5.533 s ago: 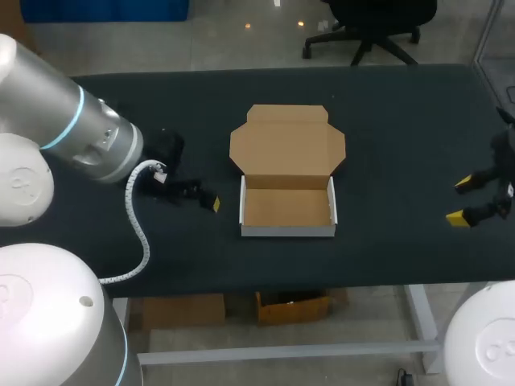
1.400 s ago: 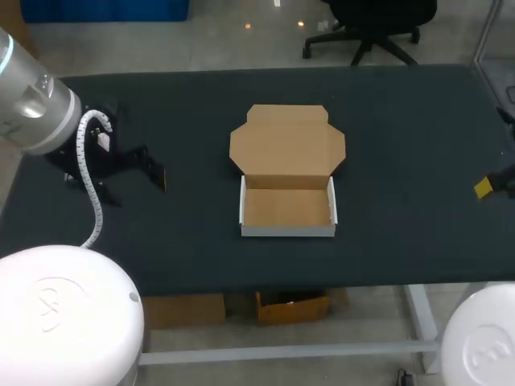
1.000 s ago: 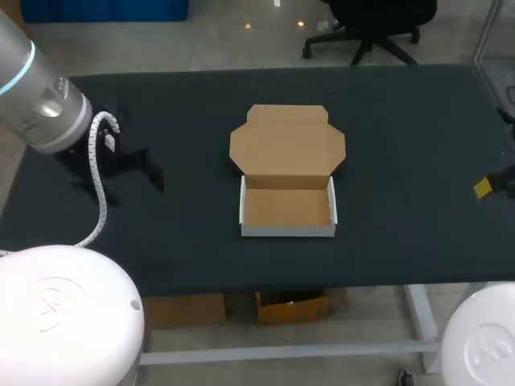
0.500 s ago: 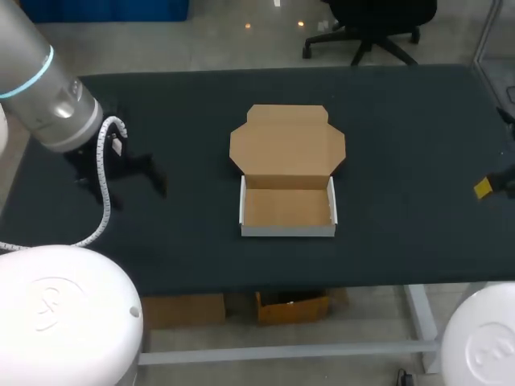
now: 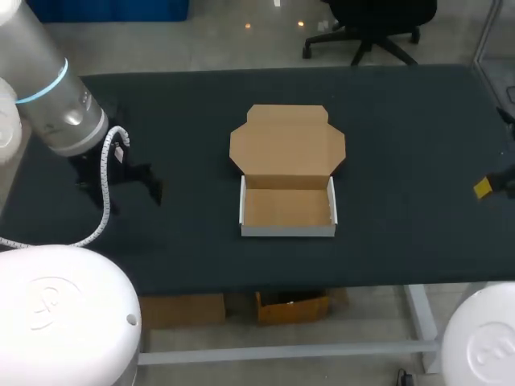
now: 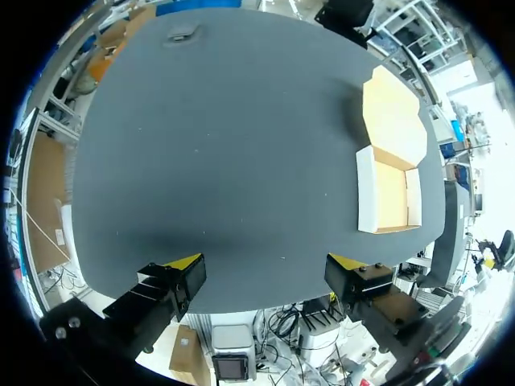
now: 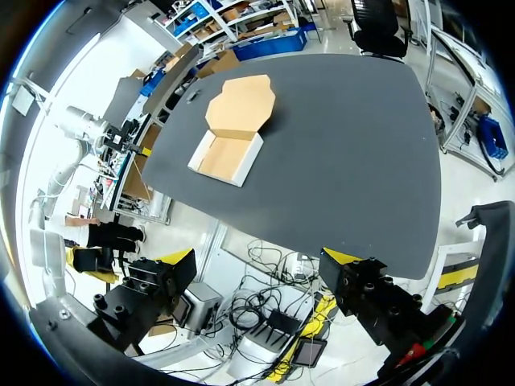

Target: Assemble the packaging by folding the flat box into shape, placing the metal phone stand inside, and closing the box properly

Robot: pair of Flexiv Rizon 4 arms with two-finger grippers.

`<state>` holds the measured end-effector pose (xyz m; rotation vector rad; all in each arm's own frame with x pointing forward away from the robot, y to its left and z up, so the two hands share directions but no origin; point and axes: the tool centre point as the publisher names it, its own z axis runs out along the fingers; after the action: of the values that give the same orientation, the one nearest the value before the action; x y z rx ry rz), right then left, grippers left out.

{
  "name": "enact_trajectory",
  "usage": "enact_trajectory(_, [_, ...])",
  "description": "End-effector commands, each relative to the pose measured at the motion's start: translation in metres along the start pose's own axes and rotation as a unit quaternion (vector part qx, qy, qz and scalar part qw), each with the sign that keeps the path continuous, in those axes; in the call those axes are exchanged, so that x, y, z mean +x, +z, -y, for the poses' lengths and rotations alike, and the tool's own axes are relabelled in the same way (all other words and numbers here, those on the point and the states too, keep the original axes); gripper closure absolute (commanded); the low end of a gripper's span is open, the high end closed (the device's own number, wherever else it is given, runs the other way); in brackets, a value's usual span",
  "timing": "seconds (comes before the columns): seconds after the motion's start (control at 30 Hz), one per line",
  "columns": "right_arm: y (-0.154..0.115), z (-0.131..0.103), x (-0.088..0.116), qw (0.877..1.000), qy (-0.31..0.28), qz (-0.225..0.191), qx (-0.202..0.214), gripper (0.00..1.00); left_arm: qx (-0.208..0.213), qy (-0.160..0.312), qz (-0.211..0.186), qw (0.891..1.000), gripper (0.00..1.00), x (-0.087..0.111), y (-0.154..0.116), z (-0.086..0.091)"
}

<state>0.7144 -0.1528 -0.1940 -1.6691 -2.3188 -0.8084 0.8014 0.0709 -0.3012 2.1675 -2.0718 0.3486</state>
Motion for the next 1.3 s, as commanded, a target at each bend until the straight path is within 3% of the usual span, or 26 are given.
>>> enact_trajectory(0.03, [-0.002, 0.001, 0.001, 1.000, 0.000, -0.001, 0.001, 0.00, -0.022, 0.007, 0.006, 1.000, 0.00, 0.000, 0.011, 0.014])
enact_trajectory(0.23, [-0.002, 0.001, 0.001, 1.000, 0.000, -0.001, 0.001, 0.00, -0.029, 0.021, 0.013, 0.999, 0.00, -0.005, 0.017, 0.020])
enact_trajectory(0.6, [-0.002, 0.001, 0.001, 1.000, 0.000, -0.001, 0.001, 0.00, -0.029, 0.005, 0.024, 0.999, 0.00, -0.027, 0.026, 0.039])
enact_trajectory(1.3, [-0.002, 0.001, 0.001, 1.000, 0.000, -0.001, 0.001, 0.00, -0.029, 0.005, 0.024, 0.999, 0.00, -0.027, 0.026, 0.039])
